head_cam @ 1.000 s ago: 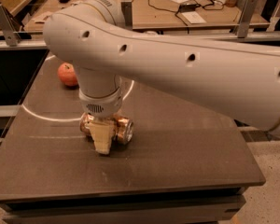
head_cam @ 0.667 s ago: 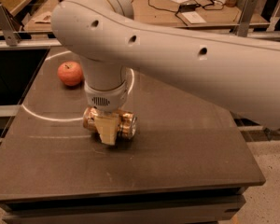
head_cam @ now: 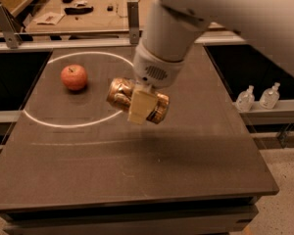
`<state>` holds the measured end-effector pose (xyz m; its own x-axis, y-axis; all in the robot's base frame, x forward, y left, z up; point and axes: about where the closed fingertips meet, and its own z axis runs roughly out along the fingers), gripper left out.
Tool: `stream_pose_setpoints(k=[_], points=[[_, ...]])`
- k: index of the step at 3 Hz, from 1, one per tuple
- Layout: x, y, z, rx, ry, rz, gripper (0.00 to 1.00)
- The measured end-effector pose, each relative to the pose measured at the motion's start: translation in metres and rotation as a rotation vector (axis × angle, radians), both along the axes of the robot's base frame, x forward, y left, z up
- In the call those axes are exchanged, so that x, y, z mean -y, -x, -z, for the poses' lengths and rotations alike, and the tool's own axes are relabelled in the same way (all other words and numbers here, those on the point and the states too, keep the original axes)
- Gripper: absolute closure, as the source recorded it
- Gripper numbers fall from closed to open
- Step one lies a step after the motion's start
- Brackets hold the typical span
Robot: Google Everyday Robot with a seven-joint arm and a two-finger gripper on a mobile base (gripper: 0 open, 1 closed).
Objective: Place orange can upright
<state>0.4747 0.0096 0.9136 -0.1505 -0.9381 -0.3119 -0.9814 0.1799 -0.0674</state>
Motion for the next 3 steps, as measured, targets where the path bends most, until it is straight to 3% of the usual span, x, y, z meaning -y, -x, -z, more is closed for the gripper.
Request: stream_pose_setpoints(k=[1, 2, 3], points=[[0.035, -0.010, -0.020, 0.027, -0.222, -0.010, 1.00], [0.046, -0.006, -0.017, 0.020, -0.452, -0.077, 1.00], [0.042, 0.018, -0.030, 0.029, -0.701, -0.193, 1.00]])
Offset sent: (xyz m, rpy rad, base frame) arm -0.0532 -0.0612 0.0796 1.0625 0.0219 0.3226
